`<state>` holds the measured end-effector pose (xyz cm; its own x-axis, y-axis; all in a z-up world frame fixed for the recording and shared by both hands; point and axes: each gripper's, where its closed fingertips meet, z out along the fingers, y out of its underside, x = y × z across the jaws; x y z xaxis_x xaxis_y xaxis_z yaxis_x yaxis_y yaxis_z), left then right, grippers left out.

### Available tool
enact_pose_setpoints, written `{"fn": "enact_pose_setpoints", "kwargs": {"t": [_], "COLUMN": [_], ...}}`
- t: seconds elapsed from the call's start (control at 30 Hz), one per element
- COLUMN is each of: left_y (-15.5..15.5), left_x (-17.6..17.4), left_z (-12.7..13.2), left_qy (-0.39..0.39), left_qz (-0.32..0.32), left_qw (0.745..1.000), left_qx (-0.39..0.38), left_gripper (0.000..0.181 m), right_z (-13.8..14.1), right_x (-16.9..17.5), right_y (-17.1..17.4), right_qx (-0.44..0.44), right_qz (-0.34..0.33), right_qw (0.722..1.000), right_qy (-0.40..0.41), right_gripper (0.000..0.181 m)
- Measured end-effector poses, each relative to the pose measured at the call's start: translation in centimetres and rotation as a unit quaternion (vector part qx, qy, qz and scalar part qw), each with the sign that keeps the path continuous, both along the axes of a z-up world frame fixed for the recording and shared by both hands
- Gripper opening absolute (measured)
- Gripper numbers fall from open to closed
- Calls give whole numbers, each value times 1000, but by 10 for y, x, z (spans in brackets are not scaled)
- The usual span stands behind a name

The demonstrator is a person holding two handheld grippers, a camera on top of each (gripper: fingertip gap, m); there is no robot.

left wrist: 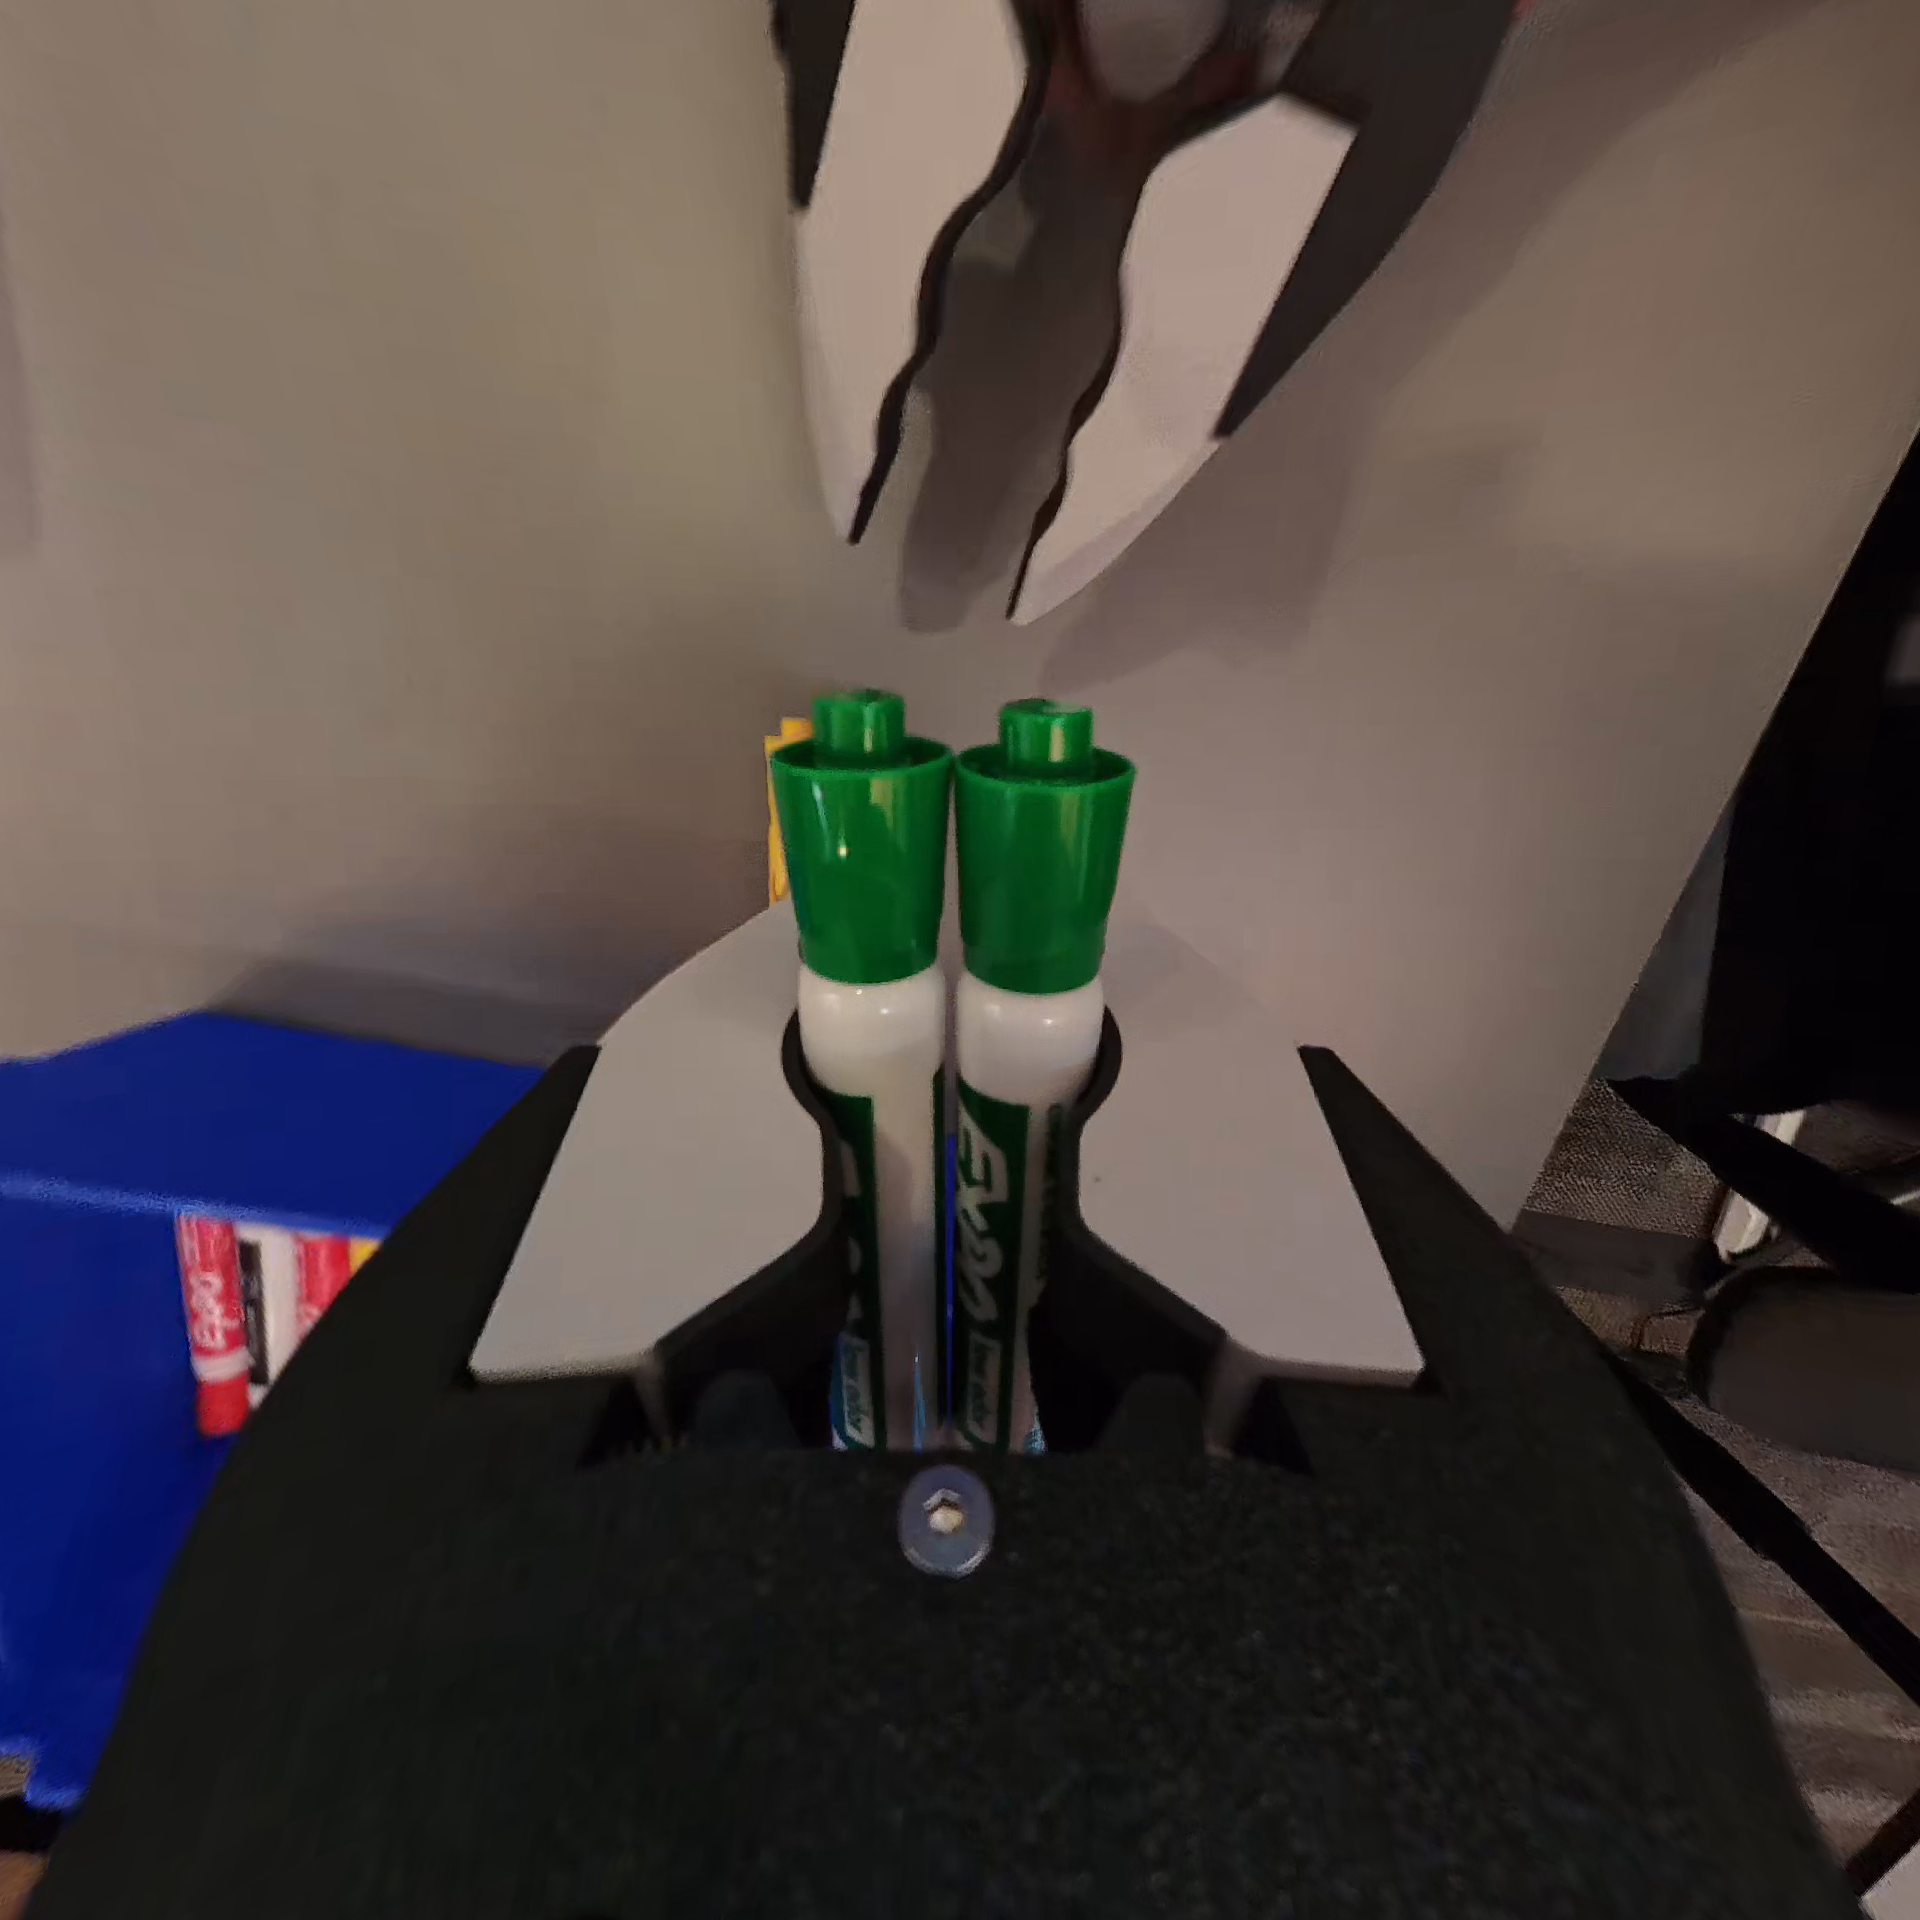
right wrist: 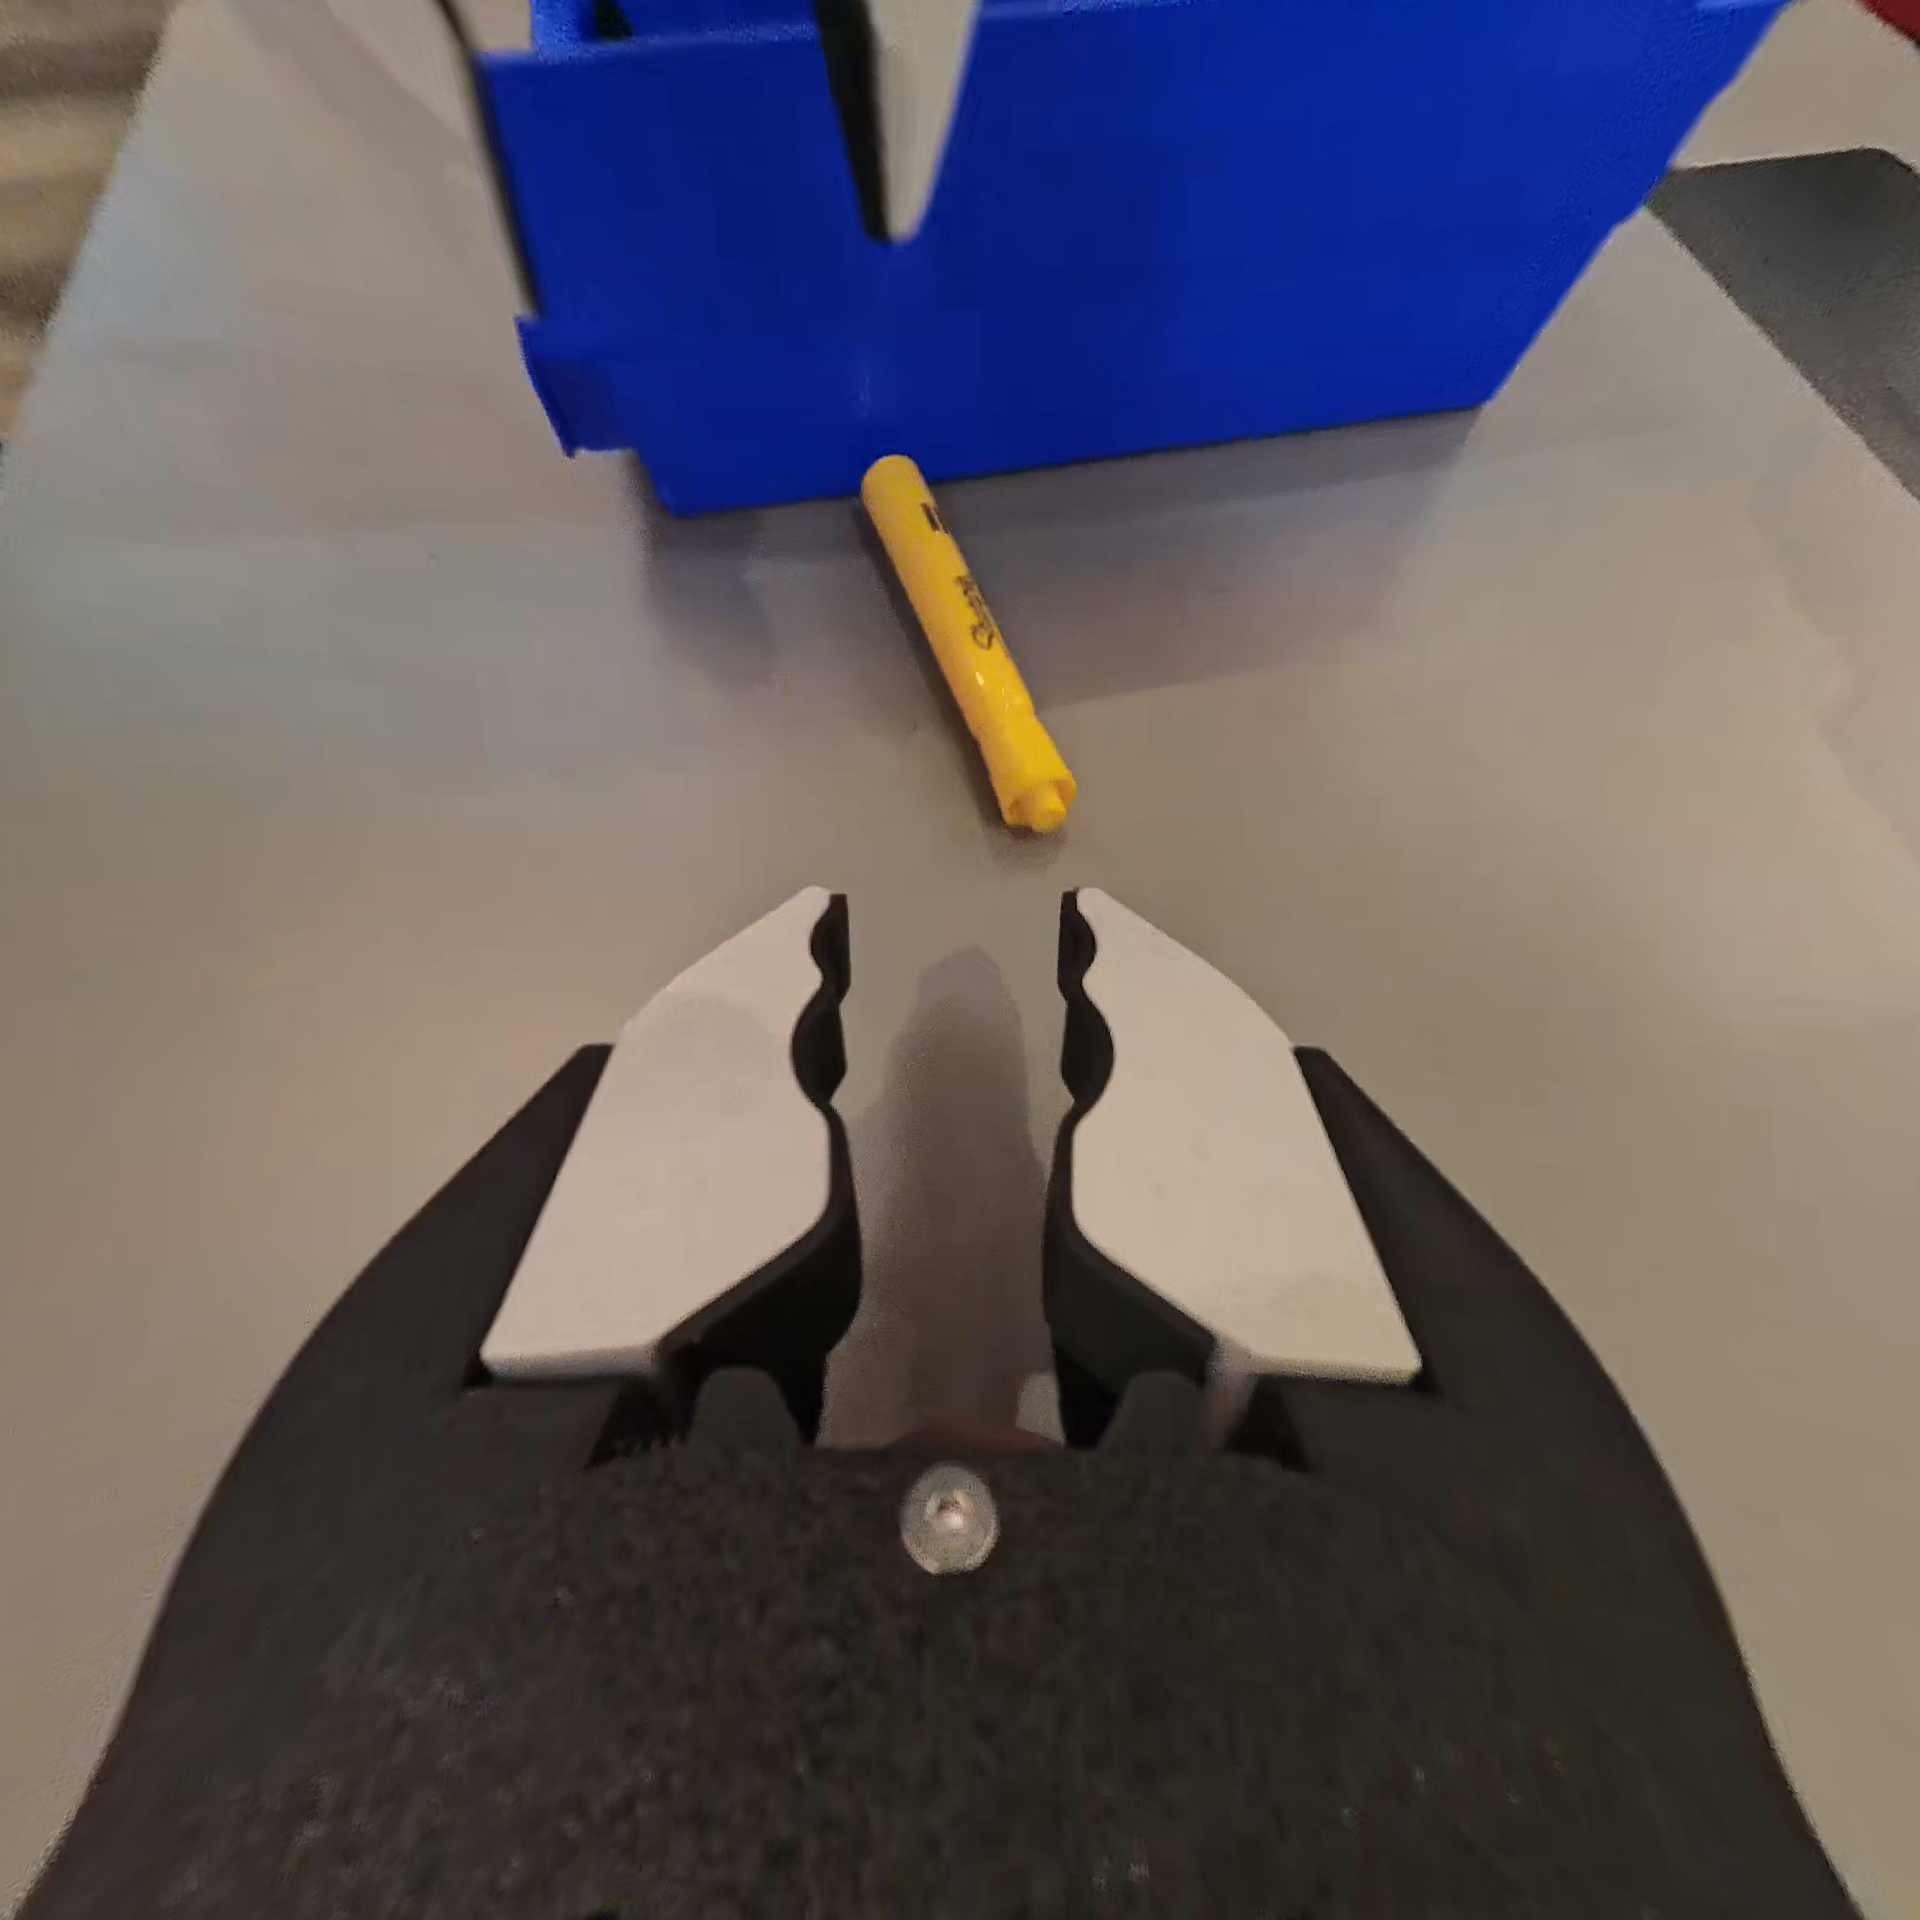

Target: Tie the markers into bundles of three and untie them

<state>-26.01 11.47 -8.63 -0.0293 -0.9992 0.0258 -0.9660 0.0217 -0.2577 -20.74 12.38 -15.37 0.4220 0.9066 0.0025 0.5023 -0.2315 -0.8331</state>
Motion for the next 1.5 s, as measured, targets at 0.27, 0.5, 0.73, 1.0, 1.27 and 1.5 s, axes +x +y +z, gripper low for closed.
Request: {"fn": "enact_pose_setpoints", "kwargs": {"t": [0.27,0.5,0.73,1.0,1.27,1.5], "left_y": [-8,-6,3,5,-7,-18], "left_x": [-38,-41,-13,45,87,101], "left_z": [14,5,-4,-22,-38,-55], "left_qy": [-4,-3,14,26,16,16], "left_qz": [23,24,-4,-54,-81,-88], "left_qw": [1000,1000,999,998,997,996], "left_qx": [5,5,29,36,9,-11], "left_gripper": [42,42,42,42,42,42], "right_z": [-23,-33,25,100,152,121], "right_x": [-39,-36,35,125,161,164], "right_y": [32,33,14,-25,-64,-45], "right_qx": [-26,-16,-4,39,54,24], "right_qz": [41,39,-17,-75,-89,-122], "right_qw": [996,992,995,996,984,986], "right_qy": [-73,-122,-94,5,145,112], "right_gripper": [39,19,18,18,16,9]}}
